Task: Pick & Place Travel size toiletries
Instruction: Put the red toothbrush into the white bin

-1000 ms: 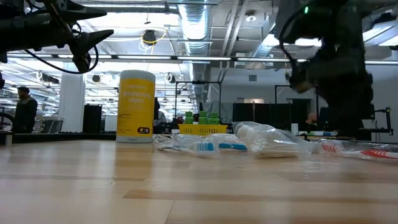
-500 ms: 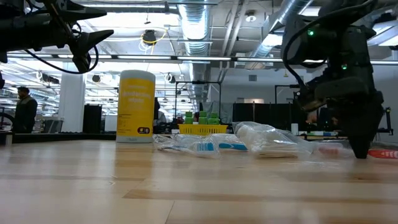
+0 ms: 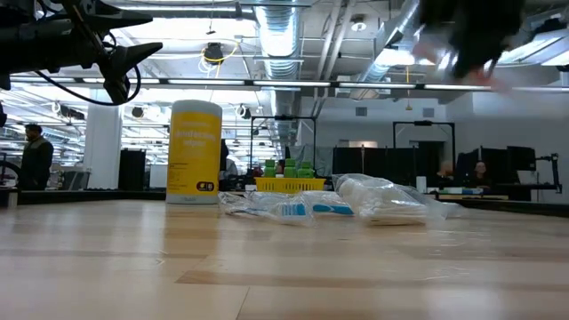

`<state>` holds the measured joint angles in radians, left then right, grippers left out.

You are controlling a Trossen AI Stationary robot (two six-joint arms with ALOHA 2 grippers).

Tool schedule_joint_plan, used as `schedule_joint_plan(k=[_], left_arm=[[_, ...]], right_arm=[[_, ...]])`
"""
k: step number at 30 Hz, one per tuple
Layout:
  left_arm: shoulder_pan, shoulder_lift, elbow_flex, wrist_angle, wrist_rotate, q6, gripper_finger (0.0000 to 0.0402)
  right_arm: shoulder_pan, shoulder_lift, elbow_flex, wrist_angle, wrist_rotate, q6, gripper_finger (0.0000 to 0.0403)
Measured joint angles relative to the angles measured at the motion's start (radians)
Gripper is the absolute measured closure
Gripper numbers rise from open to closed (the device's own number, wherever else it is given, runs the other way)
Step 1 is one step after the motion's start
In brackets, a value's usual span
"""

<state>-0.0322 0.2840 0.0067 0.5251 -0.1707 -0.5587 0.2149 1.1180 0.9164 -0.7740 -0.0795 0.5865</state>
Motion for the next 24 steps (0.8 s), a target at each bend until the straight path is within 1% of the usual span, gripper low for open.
schedule_joint_plan(k=[3,6,8,10,13,16,18,22,24], left_arm=[[0.000,0.000,0.000,0.000,0.000,0.000,0.0230],[0.000,0.000,0.000,0.000,0.000,0.000,0.0230],[0.000,0.000,0.000,0.000,0.000,0.000,0.0230],[0.000,0.000,0.000,0.000,0.000,0.000,0.0230],[0.000,0.000,0.000,0.000,0.000,0.000,0.0230],[0.000,0.000,0.000,0.000,0.000,0.000,0.0230],[0.000,0.000,0.000,0.000,0.000,0.000,0.0230],[0.000,0.000,0.000,0.000,0.000,0.000,0.0230],[0.000,0.000,0.000,0.000,0.000,0.000,0.0230]], right_arm=[[0.119,-0.082,0.009,-0.052,-0.002,-0.073,0.0397],[0.257,-0.119,0.008,-0.166,0.000,-0.061,0.0399],[0.356,-0.114,0.008,-0.232,0.000,-0.027,0.0399],[0.451,-0.087,0.008,-0.262,-0.002,-0.025,0.0399],[0.555,-0.032,0.007,-0.216,-0.001,-0.058,0.0400],[0.598,0.024,0.010,-0.097,-0.001,-0.051,0.0401],[0.609,0.066,0.035,-0.050,0.001,-0.032,0.0401],[0.628,0.152,0.125,-0.095,0.008,-0.045,0.0402],[0.645,0.190,0.136,-0.106,0.000,-0.056,0.0402]])
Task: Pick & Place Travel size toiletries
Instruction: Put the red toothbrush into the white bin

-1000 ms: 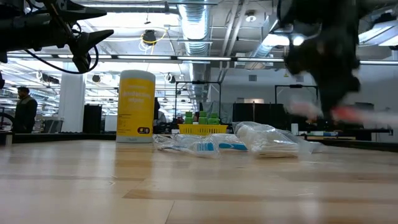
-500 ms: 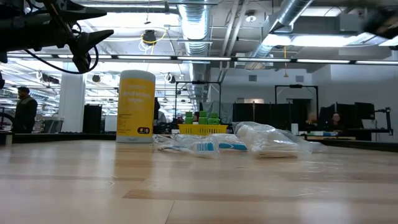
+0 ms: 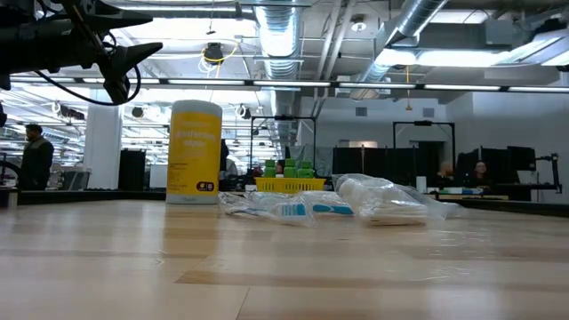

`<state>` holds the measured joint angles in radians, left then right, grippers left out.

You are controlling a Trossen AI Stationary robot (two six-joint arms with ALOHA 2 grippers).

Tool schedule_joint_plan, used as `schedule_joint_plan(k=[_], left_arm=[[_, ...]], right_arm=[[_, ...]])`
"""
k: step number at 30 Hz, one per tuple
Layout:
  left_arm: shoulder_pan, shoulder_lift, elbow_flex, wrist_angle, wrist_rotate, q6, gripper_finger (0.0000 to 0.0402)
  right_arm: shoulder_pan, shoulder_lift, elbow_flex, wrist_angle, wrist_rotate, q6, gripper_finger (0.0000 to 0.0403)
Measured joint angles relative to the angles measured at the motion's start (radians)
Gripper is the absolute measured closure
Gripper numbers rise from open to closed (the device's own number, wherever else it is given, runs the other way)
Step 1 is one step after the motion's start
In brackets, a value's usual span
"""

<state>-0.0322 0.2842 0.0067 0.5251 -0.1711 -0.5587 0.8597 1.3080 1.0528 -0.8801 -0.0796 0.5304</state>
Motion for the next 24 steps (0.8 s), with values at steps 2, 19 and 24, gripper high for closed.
schedule_joint_plan(k=[2,19,24], left_arm=[[0.000,0.000,0.000,0.000,0.000,0.000,0.0230],[0.000,0.000,0.000,0.000,0.000,0.000,0.0230],[0.000,0.000,0.000,0.000,0.000,0.000,0.0230]], right_arm=[[0.024,0.039,0.001,0.016,-0.021,-0.006,0.0402],[0.142,0.296,0.002,0.098,-0.029,-0.007,0.0397],[0.142,0.352,0.002,0.100,-0.049,-0.006,0.0392]])
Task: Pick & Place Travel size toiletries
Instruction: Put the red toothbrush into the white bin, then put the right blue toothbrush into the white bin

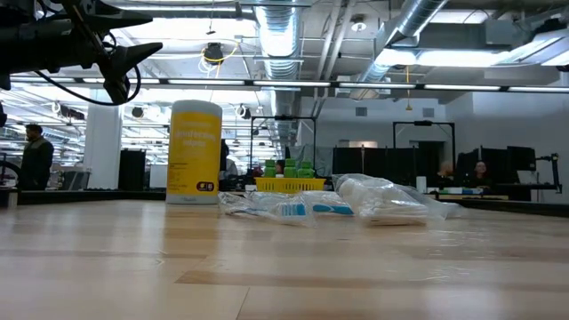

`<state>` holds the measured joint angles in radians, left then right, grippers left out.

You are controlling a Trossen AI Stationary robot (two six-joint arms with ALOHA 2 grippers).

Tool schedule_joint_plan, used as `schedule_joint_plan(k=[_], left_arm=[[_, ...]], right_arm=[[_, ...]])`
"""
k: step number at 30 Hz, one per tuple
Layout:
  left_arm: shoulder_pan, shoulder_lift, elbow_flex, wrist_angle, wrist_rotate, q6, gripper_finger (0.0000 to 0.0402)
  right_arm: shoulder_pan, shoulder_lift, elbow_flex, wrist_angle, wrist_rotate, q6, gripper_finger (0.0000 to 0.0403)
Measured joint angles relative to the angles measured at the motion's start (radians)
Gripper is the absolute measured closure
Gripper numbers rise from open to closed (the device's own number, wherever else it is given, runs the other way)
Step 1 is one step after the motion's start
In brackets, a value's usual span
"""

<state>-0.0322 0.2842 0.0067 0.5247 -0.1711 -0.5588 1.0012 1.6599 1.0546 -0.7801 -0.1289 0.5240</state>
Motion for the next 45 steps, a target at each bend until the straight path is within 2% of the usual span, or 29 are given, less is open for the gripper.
schedule_joint_plan(k=[12,17,21,25,30,34,39,45], left_arm=[[0.000,0.000,0.000,0.000,0.000,0.000,0.0230],[0.000,0.000,0.000,0.000,0.000,0.000,0.0230],[0.000,0.000,0.000,0.000,0.000,0.000,0.0230],[0.000,0.000,0.000,0.000,0.000,0.000,0.0230],[0.000,0.000,0.000,0.000,0.000,0.000,0.0230],[0.000,0.000,0.000,0.000,0.000,0.000,0.0230],[0.000,0.000,0.000,0.000,0.000,0.000,0.0230],[0.000,0.000,0.000,0.000,0.000,0.000,0.0230]], right_arm=[[-0.001,0.029,0.000,0.004,-0.008,0.053,0.0346],[-0.002,0.026,0.000,-0.004,-0.009,0.123,0.0326],[-0.006,0.006,0.000,-0.004,-0.009,0.148,0.0287],[-0.021,-0.035,0.000,0.002,-0.008,0.169,0.0228],[-0.073,-0.159,0.024,-0.057,-0.022,0.224,0.0178],[-0.165,-0.309,0.058,-0.106,-0.002,0.169,0.0178],[-0.380,-0.442,0.074,-0.142,0.123,0.012,0.0191],[-0.663,-0.423,0.089,-0.177,0.137,-0.327,0.0183]])
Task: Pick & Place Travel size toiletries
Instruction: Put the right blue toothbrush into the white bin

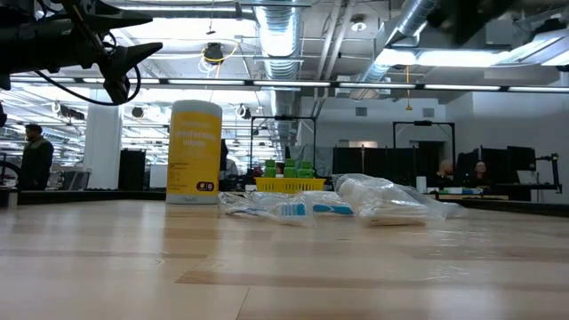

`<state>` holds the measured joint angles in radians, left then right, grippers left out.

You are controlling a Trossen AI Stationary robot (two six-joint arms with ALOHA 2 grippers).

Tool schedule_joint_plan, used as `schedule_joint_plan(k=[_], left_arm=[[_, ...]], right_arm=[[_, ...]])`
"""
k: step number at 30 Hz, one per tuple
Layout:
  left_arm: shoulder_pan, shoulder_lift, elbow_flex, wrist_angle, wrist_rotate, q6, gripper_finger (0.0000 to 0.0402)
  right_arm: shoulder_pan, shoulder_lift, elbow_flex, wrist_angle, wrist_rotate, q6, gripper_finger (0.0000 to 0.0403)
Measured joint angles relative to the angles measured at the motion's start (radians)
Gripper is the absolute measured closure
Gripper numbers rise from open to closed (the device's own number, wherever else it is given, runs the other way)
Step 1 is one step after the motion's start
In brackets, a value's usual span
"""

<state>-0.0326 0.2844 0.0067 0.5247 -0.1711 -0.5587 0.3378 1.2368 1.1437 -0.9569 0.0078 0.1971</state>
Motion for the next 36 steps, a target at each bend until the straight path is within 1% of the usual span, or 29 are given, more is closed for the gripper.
schedule_joint_plan(k=[4,7,9,13,18,24,28,31,33,36], left_arm=[[0.000,0.000,0.000,0.000,0.000,0.000,0.0230],[0.000,0.000,0.000,0.000,0.000,0.000,0.0230],[0.000,0.000,0.000,0.000,0.000,0.000,0.0230],[0.000,0.000,0.000,0.000,0.000,0.000,0.0230],[0.000,0.000,0.000,0.000,0.000,0.000,0.0230],[0.000,0.000,0.000,0.000,0.000,0.000,0.0230],[0.000,0.000,0.000,0.000,0.001,0.000,0.0230],[0.000,0.000,0.000,0.000,0.002,0.000,0.0230],[0.000,0.002,0.000,0.002,0.002,0.000,0.0230],[0.000,0.007,0.000,0.001,0.002,0.000,0.0230]], right_arm=[[-0.131,0.080,0.000,-0.022,0.000,-0.233,0.0165],[-0.196,0.159,0.000,-0.035,-0.002,-0.371,0.0152],[-0.227,0.215,0.000,-0.033,-0.003,-0.443,0.0147],[-0.275,0.332,0.000,-0.030,-0.007,-0.517,0.0146],[-0.328,0.460,0.000,-0.025,-0.007,-0.572,0.0149],[-0.381,0.585,-0.001,0.030,-0.007,-0.575,0.0149],[-0.387,0.653,0.001,0.064,-0.003,-0.572,0.0150],[-0.373,0.682,0.004,0.070,0.011,-0.535,0.0152],[-0.363,0.690,0.005,0.076,0.017,-0.523,0.0166],[-0.354,0.688,0.004,0.096,0.018,-0.523,0.0214]])
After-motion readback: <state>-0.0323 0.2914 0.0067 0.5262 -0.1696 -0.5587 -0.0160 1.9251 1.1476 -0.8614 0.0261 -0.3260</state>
